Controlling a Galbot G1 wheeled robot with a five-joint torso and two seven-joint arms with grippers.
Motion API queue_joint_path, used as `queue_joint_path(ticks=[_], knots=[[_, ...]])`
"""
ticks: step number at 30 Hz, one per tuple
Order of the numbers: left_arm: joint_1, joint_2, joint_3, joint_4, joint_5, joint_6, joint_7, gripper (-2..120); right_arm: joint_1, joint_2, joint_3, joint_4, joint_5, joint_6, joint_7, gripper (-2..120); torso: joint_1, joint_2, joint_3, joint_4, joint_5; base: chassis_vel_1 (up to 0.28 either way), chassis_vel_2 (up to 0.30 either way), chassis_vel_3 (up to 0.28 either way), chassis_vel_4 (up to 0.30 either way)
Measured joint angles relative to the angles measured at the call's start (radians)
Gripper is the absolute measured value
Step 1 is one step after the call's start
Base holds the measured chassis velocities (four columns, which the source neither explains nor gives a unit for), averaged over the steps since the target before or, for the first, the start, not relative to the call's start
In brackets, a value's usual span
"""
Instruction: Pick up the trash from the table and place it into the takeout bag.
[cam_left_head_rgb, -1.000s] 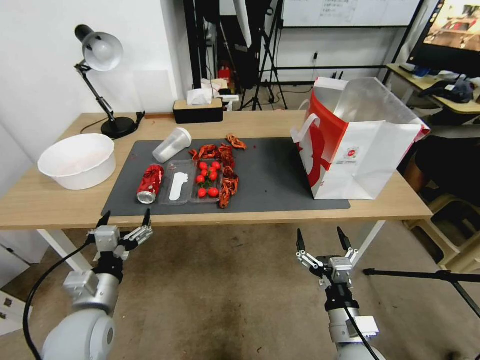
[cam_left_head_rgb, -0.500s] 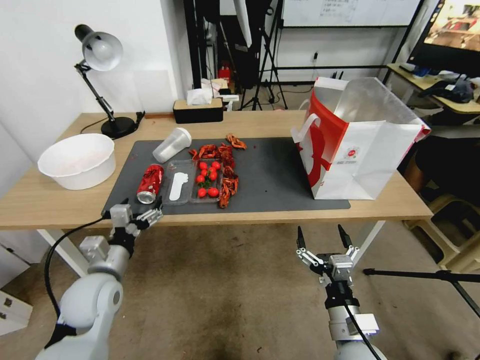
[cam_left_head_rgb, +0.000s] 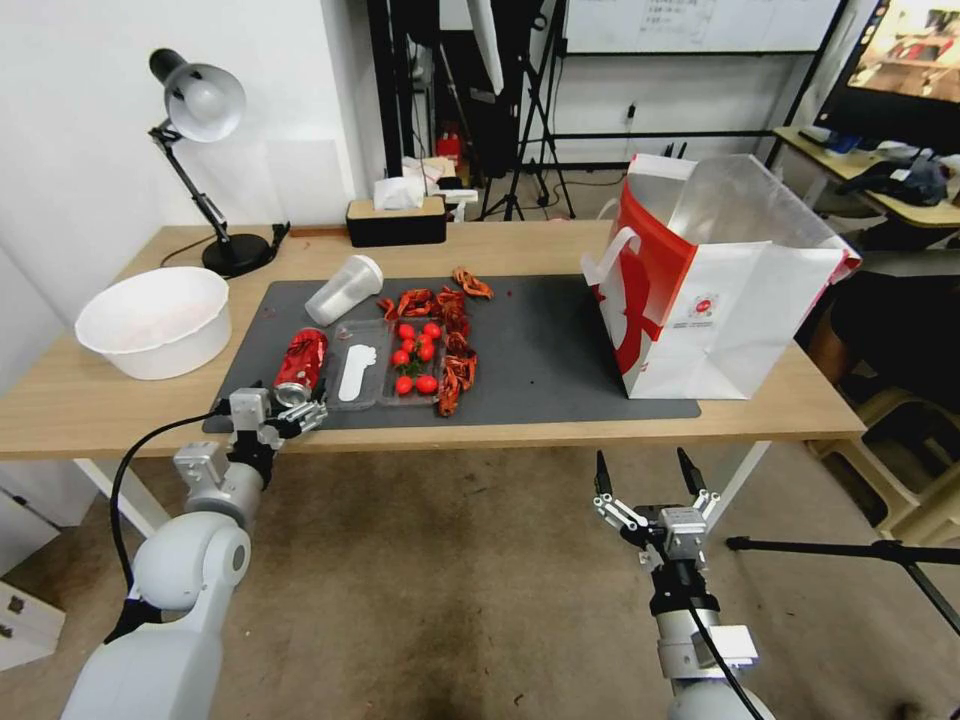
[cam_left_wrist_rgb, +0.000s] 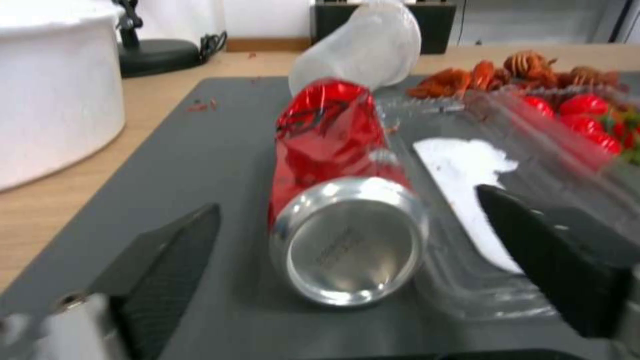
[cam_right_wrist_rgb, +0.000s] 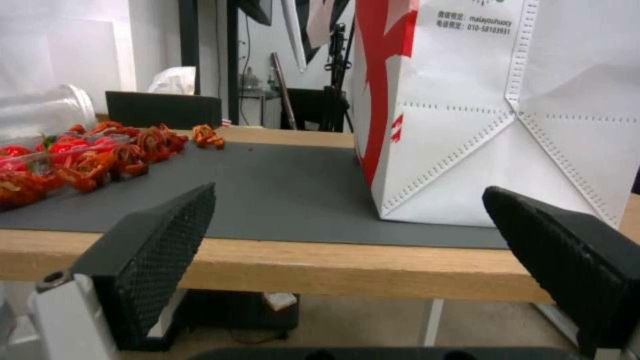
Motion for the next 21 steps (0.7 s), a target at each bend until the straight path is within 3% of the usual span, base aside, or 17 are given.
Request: queue_joint_path(ticks=[6,7,11,21], knots=[[-0.011,0.005,0.005,0.023,0.003,0.003,-0.003,71,0.004,0.003,-0.002,-0.007,0.000,-0.001,0.000,100,0.000,0.000,0.000,-0.0001,0.0000,0.000,0.000,0.000,0.000],[-0.013,0.007,0.005,0.026,0.004,0.003,-0.003,62,0.004,0.004,-0.002,-0.010,0.000,-0.001,0.000,100,0.000,0.000,0.000,0.0000,0.0000,0.000,0.000,0.000,0.000],[-0.013,0.012,0.002,0.027,0.004,0.000,-0.003,53,0.004,0.004,-0.003,-0.011,-0.001,-0.001,0.000,100,0.000,0.000,0.000,0.0000,0.0000,0.000,0.000,0.000,0.000],[-0.013,0.033,0.002,0.000,0.000,-0.043,0.007,52,0.003,0.005,-0.002,-0.006,-0.003,-0.001,0.002,100,0.000,0.000,0.000,0.0000,-0.0001,0.000,0.000,0.000,0.000]])
